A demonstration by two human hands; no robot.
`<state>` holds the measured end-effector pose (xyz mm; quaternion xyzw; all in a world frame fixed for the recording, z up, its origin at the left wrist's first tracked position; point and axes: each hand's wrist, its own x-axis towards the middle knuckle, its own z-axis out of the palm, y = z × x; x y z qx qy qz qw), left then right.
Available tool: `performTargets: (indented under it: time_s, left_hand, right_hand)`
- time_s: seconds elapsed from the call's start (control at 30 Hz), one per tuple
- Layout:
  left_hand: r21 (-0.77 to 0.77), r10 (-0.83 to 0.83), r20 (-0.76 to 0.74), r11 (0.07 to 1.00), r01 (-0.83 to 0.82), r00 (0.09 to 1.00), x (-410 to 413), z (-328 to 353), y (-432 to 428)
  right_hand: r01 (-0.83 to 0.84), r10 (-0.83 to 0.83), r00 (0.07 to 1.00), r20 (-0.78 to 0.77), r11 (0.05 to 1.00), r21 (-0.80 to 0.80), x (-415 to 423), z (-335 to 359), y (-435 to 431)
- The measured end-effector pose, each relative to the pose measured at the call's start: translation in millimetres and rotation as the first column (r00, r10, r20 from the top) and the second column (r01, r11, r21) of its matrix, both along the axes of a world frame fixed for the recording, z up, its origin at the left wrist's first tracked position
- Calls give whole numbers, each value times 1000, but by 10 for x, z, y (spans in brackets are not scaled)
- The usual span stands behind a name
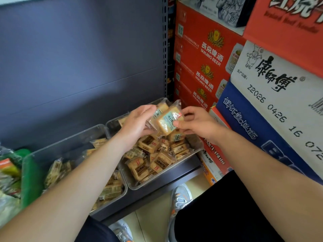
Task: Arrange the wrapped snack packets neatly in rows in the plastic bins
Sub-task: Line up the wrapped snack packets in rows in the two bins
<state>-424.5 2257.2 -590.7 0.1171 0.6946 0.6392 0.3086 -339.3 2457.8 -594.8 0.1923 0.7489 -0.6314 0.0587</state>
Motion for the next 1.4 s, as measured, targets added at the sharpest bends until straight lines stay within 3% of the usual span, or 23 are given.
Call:
performTargets:
  time_s: [0.13,0.33,0.5,0.57,0.63,0.77,0.9,1.0,1.1,1.17,1.27,1.4]
  left_hand:
    - [-111,-59,-97,993,48,994,82,-33,73]
    - [-370,-81,-205,929,-1,975,-35,-391,121]
    - [-382,-165,-150,919,97,975,97,-954,480]
    - [-503,-256,-301,861,76,918,181,-1158,616]
    - [-621,-363,-471,784,-9,804,244,-1292,674]
    - [-685,-463,-593,720,-111,658,329,-1386,701]
    - [-751,-555,-542,657,-67,631,292,-1364,660]
    - [-652,-453,-564,757,-35,690,165,-1266,561]
    - [-610,-417,-646,785,-106,639,45,-1212,527]
    - [-651,-480,-613,756,-59,627,6,-1222,546]
    - [-681,-485,-544,732,-23,685,-57,-1287,537]
    - [-703,-539,-436,704,101,720,-145,-1353,515]
  right_hand:
    - [15,-16,1000,23,999,47,15,43,-41]
    - [90,-124,987,103,954,285,207,116,330]
    - [-155,20,940,341,915,373,325,-97,324]
    - [-252,77,906,417,889,383,350,-172,319]
    - [-300,103,877,469,880,368,365,-208,327]
    - [-331,126,849,514,884,330,355,-299,417]
    - [-372,143,835,532,859,352,297,-362,423]
    - [-438,181,814,552,815,379,215,-400,379]
    - [-460,206,825,526,785,414,122,-436,356]
    - [-456,211,844,493,767,452,64,-444,331]
    - [-451,224,865,448,737,503,-23,-505,294]
    - [-537,280,828,487,649,539,-121,-595,219]
